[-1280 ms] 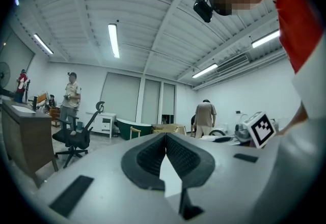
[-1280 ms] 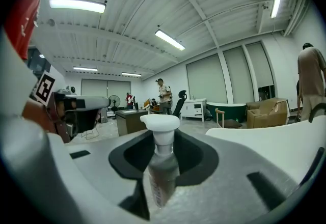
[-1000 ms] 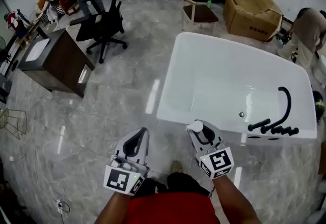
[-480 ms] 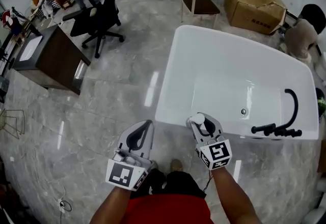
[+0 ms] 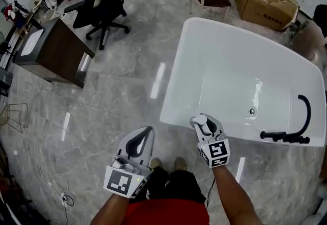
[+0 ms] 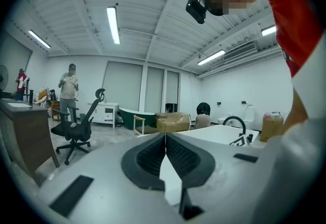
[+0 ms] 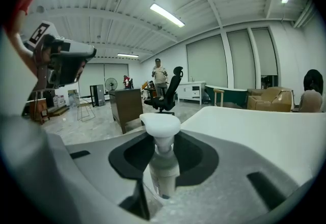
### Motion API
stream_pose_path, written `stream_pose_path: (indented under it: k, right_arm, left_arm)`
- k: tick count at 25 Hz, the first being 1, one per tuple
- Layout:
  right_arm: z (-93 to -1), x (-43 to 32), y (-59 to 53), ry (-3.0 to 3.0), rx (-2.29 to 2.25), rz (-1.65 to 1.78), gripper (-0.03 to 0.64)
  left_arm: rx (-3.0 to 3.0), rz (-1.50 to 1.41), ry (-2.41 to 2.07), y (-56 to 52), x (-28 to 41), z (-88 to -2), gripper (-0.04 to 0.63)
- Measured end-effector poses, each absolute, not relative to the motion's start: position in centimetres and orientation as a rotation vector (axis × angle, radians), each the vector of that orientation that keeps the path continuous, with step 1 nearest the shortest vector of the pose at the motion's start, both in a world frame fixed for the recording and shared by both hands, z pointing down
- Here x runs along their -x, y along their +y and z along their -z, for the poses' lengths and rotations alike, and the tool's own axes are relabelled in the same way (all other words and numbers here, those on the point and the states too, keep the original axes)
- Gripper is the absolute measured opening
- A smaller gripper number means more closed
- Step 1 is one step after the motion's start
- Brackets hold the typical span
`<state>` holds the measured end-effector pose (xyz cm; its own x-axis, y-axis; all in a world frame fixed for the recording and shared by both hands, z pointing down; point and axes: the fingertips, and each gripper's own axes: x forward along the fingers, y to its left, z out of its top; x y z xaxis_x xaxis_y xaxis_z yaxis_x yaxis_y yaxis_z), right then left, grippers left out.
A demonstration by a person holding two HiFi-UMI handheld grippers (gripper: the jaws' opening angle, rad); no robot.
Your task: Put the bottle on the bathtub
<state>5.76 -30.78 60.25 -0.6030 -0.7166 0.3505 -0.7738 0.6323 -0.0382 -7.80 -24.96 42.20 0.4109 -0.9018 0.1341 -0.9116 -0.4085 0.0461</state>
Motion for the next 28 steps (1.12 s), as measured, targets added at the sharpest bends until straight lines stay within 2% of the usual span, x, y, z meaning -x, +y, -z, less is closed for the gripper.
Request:
stream_pose_path:
  k: [14,21,28]
  right_arm:
    - [-63.0,-5.0,-31.2,-2.513,-1.191,-0.233,0.120]
    - [-62.7,-5.1,-30.8,-2.480,-1.210,-0.243,0.224]
    - [-59.4,-5.8,-28.7,-2.479,-1.241,-0.235,0.239]
  left_arm:
    - [-2.523,-0.181,-1.631,-25.6,8.5,-43.7,0.011]
    - [-2.543,-0.167,-1.606,-25.1,8.5,-43.2,0.011]
    - [-2.574,-0.112,-1.577,-24.5,9.1,-41.6,0.011]
